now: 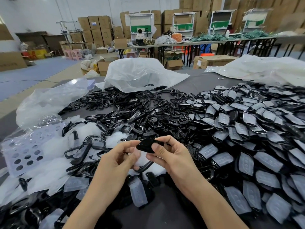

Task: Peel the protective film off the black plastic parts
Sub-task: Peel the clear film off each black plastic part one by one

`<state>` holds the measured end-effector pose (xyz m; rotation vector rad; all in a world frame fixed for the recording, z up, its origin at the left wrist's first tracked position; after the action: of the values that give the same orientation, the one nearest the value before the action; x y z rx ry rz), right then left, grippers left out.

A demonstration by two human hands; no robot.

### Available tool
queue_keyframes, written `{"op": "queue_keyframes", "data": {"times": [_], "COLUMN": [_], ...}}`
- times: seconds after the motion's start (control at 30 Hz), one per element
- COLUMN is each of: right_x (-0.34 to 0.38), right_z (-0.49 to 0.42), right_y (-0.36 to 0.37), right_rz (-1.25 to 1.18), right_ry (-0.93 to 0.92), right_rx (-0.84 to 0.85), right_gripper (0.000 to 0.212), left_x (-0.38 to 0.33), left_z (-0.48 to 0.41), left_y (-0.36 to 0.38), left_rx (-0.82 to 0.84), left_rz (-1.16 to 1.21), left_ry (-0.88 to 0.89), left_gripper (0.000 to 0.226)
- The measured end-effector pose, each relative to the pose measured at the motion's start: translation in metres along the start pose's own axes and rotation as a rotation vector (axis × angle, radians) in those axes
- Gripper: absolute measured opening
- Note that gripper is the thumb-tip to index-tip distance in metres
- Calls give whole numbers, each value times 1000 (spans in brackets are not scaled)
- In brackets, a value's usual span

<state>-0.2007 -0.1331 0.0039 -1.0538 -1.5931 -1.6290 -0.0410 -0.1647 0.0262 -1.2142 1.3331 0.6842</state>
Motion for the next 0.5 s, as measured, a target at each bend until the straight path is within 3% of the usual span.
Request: {"op": "queue_keyframes", "data": {"times": [0.17,0.5], "right_x": [-4,-4], "right_z": [1,-3], "right_y": [3,-3], "right_rz": [-107,-173], "right_ry": [46,36], "right_rx": [31,-26], "right_gripper": [16,25], "left_x": [-2,-19], "left_z": [2,6], "left_y": [8,-3], "left_rx": [56,-142], "left_rz": [-18,-105], "left_ry": [35,179], "left_gripper": [24,7]}}
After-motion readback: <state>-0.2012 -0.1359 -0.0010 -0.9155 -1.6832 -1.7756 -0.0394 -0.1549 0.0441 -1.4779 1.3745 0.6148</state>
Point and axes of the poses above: each hand's wrist, its own z-axis away from the middle knuckle, its own y-axis out of the palm, x = y × z, the point moved 8 cm from there along -z, towards the middle knuckle, and after that the axes turned 2 degrees about x, right-handed, at the moved point
